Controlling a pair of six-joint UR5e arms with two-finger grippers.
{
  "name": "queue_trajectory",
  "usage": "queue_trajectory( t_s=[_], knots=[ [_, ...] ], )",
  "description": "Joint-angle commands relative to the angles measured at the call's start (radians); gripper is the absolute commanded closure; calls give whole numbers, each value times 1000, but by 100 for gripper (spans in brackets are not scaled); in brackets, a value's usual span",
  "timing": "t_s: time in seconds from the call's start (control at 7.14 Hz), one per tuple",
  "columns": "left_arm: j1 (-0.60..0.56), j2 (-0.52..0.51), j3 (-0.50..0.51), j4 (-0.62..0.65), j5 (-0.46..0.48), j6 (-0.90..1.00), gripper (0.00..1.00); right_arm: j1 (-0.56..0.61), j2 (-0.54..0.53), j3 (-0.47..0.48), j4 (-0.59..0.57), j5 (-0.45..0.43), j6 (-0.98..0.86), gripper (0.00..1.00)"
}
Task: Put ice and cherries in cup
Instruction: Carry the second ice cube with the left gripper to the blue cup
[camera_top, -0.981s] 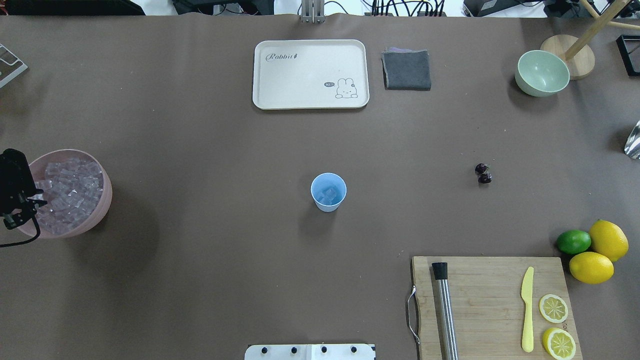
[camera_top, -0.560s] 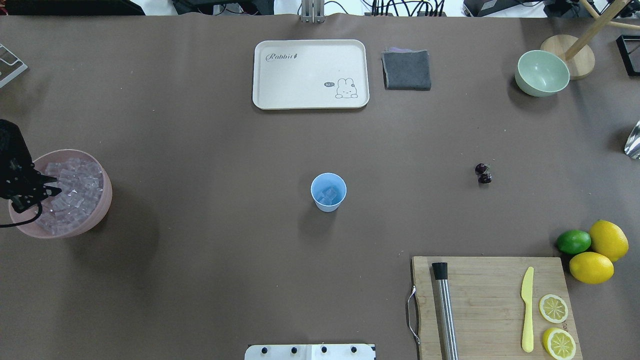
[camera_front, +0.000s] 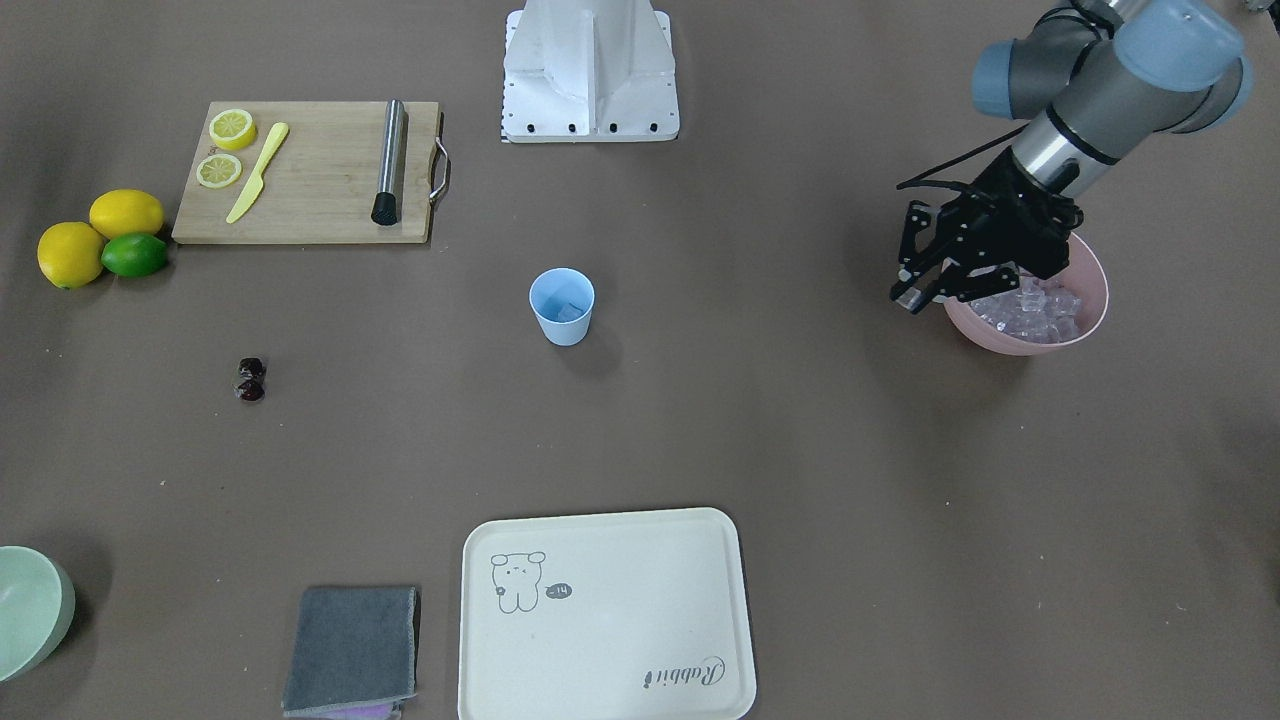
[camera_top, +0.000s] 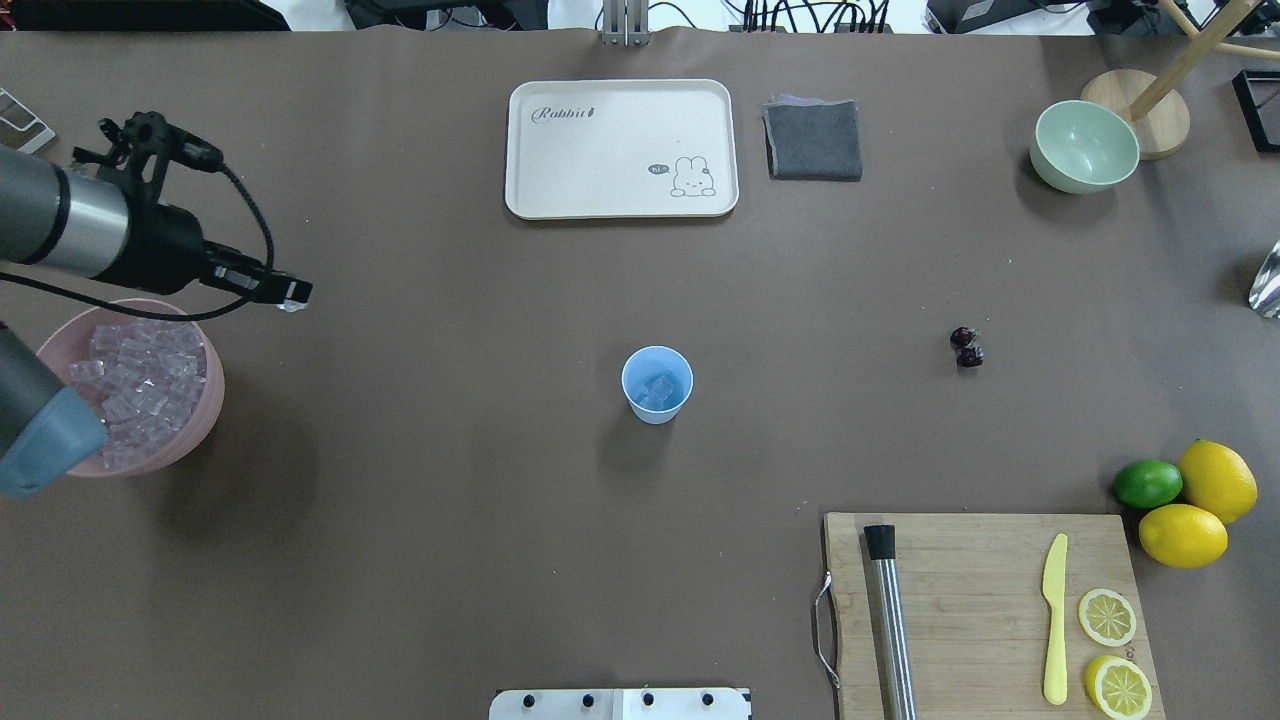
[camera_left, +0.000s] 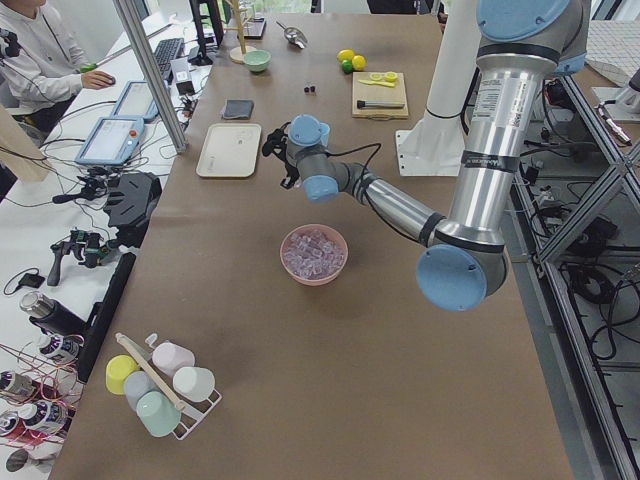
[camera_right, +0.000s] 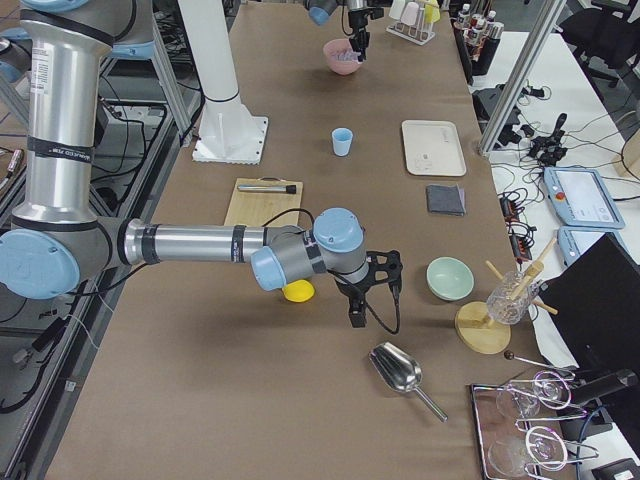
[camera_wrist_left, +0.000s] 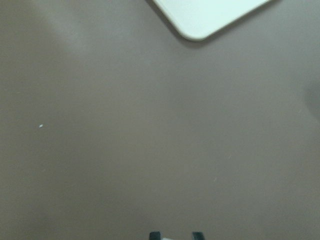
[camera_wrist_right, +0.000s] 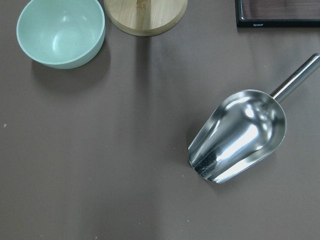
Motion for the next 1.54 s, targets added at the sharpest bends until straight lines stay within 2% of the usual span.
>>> queue_trajectory(
  t_s=[0.0,0.14,0.28,0.84,0.98,1.26,1.4],
  knots=[
    [228,-192,33,-1,238,-341,100,0,6,0,-2,-1,0,0],
    [314,-267,71,0,375,-414,100,0,9,0,-2,-1,0,0],
    [375,-301,93,-6,453,-474,100,0,9,0,-2,-1,0,0],
    [530,-357,116,-11,690,-532,100,-3,10,6,0,2,0,0],
    [535,-390,136,-9,706,-533,100,-3,10,4,0,2,0,0],
    [494,-392,142,-3,706,-525,100,-3,10,3,0,4,0,0],
    [480,-391,179,-6,706,-525,100,-5,10,3,-2,2,0,0]
  ],
)
